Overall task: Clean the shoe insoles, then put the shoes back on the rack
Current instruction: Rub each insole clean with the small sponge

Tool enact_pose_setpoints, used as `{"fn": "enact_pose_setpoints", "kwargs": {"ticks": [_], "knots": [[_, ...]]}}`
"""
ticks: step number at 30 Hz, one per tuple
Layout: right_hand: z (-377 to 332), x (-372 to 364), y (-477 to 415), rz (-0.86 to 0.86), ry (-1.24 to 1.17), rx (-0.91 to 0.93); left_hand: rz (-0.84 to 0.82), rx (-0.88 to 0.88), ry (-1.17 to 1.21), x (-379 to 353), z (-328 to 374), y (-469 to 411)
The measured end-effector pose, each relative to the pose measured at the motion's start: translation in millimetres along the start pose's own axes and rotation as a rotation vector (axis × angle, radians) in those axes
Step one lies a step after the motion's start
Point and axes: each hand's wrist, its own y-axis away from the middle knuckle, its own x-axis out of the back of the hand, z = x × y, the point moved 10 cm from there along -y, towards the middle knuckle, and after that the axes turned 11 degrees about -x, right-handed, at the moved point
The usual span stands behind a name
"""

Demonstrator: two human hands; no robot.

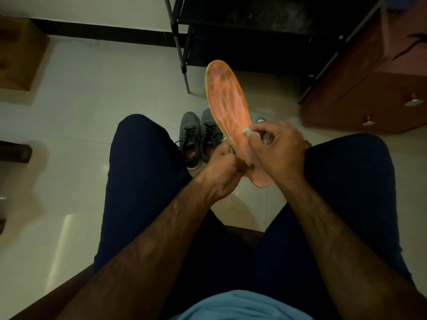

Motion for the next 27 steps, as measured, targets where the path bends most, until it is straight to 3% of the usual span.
{"fn": "enact_pose_setpoints", "kwargs": {"ticks": [5, 9, 14, 18, 23, 27], "knots": [[-15.8, -27.4, 17.1, -0.217, -0.021, 0.1, -0.001, -0.038, -0.009, -0.9, 0.3, 1.5], [3.7, 0.1, -0.9, -0.026, 0.025, -0.014, -0.007, -0.001, -0.063, 0.5, -1.2, 0.7], [-19.8, -25.5, 19.0, -0.212, 0.035, 0.132, 0.007, -0.033, -0.139, 4.5, -1.4, 1.2], [-2.9, -5.7, 2.1, -0.064, 0.09, 0.042, -0.033, -0.035, -0.17, -1.2, 0.0, 1.5], [-18.6, -20.9, 16.8, -0.184, 0.037, 0.134, -0.015, -0.064, -0.143, 2.3, 1.3, 0.2], [12.0, 6.1, -7.4, 0.006, 0.11, -0.043, -0.008, -0.015, -0.134, 5.2, -2.2, -2.7]]}}
